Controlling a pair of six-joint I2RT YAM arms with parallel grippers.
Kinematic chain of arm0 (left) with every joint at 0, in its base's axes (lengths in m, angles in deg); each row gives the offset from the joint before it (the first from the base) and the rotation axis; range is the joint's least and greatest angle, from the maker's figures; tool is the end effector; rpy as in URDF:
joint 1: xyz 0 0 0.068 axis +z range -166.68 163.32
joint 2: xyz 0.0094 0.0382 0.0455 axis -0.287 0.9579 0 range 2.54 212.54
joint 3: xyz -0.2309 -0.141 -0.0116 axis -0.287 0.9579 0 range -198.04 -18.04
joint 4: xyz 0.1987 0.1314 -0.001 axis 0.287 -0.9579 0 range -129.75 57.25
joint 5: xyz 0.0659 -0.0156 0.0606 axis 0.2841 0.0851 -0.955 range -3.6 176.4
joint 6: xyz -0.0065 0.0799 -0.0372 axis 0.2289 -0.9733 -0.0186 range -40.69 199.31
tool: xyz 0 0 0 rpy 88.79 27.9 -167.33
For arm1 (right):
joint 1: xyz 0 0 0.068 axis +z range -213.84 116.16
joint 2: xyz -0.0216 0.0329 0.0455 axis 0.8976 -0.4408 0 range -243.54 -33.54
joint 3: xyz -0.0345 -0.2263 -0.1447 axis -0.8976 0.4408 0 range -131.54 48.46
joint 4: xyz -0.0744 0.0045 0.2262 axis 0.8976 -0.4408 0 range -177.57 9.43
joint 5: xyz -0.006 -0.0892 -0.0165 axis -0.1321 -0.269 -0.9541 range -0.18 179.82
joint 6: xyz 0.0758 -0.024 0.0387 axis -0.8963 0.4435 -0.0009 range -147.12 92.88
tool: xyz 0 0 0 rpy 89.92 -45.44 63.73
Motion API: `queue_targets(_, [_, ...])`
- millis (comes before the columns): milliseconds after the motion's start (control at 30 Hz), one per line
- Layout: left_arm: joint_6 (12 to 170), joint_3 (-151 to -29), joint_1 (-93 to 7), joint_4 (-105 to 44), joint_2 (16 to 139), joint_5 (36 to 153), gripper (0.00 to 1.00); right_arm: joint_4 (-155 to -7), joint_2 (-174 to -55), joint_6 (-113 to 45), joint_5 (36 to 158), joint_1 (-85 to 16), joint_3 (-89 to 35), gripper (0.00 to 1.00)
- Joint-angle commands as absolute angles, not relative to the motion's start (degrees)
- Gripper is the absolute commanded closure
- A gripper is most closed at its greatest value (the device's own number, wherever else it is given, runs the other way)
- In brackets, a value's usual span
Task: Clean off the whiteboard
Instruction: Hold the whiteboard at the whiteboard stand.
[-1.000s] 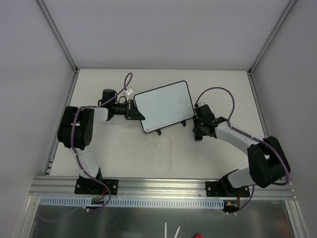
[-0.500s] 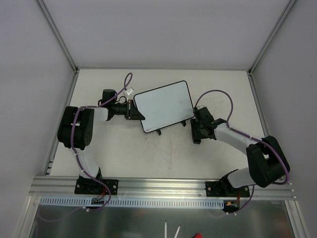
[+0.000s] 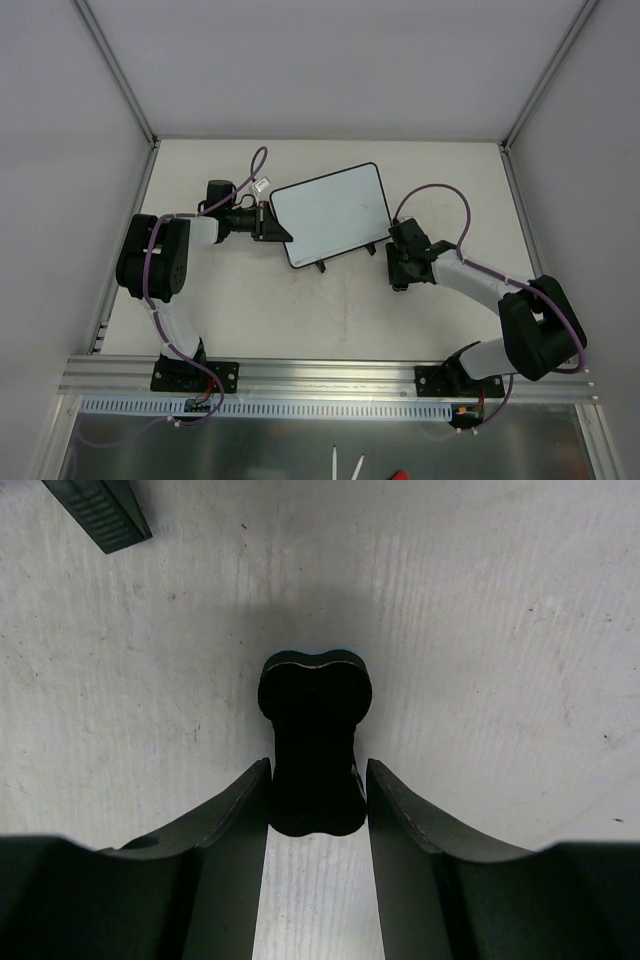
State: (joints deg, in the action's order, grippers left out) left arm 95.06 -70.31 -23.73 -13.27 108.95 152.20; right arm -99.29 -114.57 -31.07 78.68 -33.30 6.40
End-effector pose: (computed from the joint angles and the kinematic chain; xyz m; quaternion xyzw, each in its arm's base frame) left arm 0.3473 -0.1151 0.1612 0.1952 0.7606 -0.5486 0.2871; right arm 0.2392 0.1235 0.1528 -0.1936 0.9366 -0.0069 0.2920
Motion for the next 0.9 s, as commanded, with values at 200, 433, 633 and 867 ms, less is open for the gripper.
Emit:
queue_targets(200, [94.8,-71.5,-23.2,-15.2,108.5,150.0,1.0,-102.5,-111.6,-33.0,75.8,-31.8,5.9,0.57])
queue_targets(433, [94.8,-71.4,-23.2,-15.2,108.5,150.1,1.0,-102.8,-112.1,-33.3,76.4,-31.7,6.4,0.57])
queue_targets(633, [94.8,-71.4,-23.2,-15.2,108.5,150.0,1.0,-103.0,-112.5,-33.5,76.5,-31.6,6.9,0.54])
queue_targets(867, [94.8,-71.5,-23.1,-15.1,108.5,150.1,1.0,-103.2,-113.2,-33.8,76.5,-31.1,6.7,0.54])
